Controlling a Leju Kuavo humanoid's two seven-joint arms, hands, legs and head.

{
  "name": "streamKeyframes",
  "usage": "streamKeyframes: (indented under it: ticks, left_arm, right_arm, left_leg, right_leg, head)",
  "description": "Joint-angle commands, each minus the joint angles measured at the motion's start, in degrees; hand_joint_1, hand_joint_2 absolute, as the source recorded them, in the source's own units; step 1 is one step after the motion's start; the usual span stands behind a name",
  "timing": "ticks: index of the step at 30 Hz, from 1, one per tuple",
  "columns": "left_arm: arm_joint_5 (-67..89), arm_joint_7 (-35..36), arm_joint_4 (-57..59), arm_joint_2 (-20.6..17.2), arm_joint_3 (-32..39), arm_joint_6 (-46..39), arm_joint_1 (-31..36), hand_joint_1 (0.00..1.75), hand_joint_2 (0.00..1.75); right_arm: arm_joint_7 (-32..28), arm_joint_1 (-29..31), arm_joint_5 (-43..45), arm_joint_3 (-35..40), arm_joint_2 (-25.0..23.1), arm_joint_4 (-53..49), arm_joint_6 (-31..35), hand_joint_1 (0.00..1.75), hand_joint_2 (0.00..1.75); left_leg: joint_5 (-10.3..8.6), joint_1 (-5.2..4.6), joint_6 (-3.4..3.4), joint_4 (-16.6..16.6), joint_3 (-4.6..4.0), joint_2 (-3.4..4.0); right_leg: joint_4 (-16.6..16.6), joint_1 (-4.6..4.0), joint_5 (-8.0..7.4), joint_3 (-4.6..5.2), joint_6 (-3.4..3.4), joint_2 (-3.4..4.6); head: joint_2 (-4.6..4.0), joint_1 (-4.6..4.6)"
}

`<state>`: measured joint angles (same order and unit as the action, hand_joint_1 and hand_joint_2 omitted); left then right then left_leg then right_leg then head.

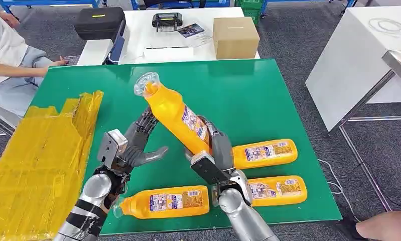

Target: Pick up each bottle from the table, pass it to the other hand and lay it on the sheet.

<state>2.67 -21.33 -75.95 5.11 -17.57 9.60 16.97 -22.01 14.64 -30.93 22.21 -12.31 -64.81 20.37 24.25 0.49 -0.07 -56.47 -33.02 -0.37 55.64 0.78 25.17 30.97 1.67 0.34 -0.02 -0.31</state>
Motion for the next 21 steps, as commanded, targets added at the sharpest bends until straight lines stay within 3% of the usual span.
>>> streamKeyframes:
  ticks: [1,8,21]
  left_arm:
    - [-2.41,0.30,4.08,-0.93,-0.84,2.60,2.45,0.00,1.75]
    - [-8.70,2.24,6.77,-0.02,1.27,5.35,4.11,0.00,1.75]
    - [-10.03,2.53,8.23,0.31,1.08,5.51,4.91,0.00,1.75]
  right_arm:
    - [1.28,3.10,-2.58,3.20,0.02,6.76,-0.23,1.75,1.75]
    - [2.23,5.39,-7.94,7.99,-2.06,15.31,1.88,1.75,1.75]
    - [2.29,6.67,-9.23,10.54,-2.91,19.06,1.75,1.75,1.75]
  left_leg:
    - [0.03,0.01,0.00,0.03,0.09,0.04]
    - [0.05,0.06,0.00,0.02,0.14,0.09]
    - [0.03,0.06,-0.01,0.00,0.09,-0.04]
  right_leg:
    - [-0.04,-0.02,0.02,-0.09,-0.04,0.01]
    - [-0.05,-0.08,0.01,-0.13,-0.06,0.05]
    - [-0.04,-0.07,0.04,-0.14,-0.06,-0.10]
  head:
    - [0.00,-0.02]
    - [0.00,0.00]
    - [0.00,0.00]
